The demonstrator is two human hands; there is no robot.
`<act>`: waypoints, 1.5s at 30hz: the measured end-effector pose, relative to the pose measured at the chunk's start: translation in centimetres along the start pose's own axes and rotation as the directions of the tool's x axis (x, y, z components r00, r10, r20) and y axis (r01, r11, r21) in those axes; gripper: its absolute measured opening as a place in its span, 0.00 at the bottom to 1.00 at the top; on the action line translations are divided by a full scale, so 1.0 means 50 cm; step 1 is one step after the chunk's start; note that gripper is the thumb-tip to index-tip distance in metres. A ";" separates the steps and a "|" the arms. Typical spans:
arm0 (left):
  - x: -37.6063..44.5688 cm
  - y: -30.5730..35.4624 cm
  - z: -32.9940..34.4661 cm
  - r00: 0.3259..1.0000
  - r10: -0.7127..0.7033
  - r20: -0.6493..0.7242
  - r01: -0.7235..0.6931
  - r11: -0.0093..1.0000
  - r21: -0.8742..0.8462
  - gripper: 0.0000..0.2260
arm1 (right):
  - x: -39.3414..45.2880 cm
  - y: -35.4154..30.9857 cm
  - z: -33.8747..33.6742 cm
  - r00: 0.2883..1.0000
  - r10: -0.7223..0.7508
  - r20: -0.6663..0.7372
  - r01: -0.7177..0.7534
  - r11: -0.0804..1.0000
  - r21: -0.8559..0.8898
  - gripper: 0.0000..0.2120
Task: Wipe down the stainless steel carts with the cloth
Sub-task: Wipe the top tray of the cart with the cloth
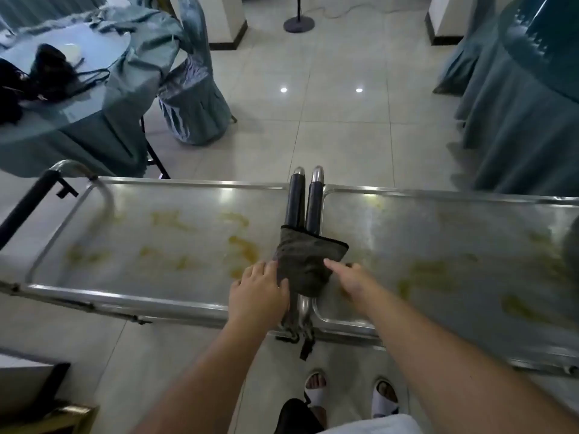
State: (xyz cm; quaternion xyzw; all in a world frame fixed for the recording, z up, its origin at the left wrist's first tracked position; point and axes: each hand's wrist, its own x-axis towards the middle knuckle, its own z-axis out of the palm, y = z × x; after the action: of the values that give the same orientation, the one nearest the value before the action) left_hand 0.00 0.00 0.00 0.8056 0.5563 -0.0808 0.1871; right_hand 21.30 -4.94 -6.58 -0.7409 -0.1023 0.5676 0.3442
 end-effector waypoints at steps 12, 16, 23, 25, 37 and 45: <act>0.012 -0.035 0.003 0.999 0.049 -0.019 -0.049 0.998 0.030 0.25 | 0.017 -0.031 0.048 0.998 -0.057 -0.018 0.059 0.981 0.184 0.18; 0.024 -0.025 -0.013 0.996 0.083 -0.036 -0.082 0.996 0.035 0.24 | 0.003 -0.041 0.047 0.995 -0.095 -0.022 0.097 0.975 0.202 0.19; 0.047 0.030 -0.024 0.986 0.160 -0.039 -0.159 0.987 0.031 0.22 | -0.072 -0.050 -0.074 0.986 -0.165 -0.010 0.156 0.906 0.393 0.12; 0.054 0.052 -0.024 0.982 0.184 -0.042 -0.183 0.982 0.036 0.20 | -0.086 -0.050 -0.127 0.985 -0.169 -0.029 0.163 0.868 0.469 0.13; 0.119 0.200 -0.017 0.980 0.195 -0.036 -0.188 0.972 0.143 0.18 | -0.079 -0.103 -0.351 0.955 -0.294 -0.046 0.294 0.911 0.289 0.16; 0.218 0.211 0.002 0.970 0.230 -0.074 -0.223 0.970 0.094 0.16 | -0.017 -0.111 -0.321 0.809 -0.587 -0.034 0.545 0.769 -0.334 0.07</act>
State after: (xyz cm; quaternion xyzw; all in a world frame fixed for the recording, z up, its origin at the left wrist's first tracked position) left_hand 13.81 6.13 -1.55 0.8737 0.4642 -0.0481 0.1371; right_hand 36.95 -7.60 -0.57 -0.7567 -0.3844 0.3618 0.3856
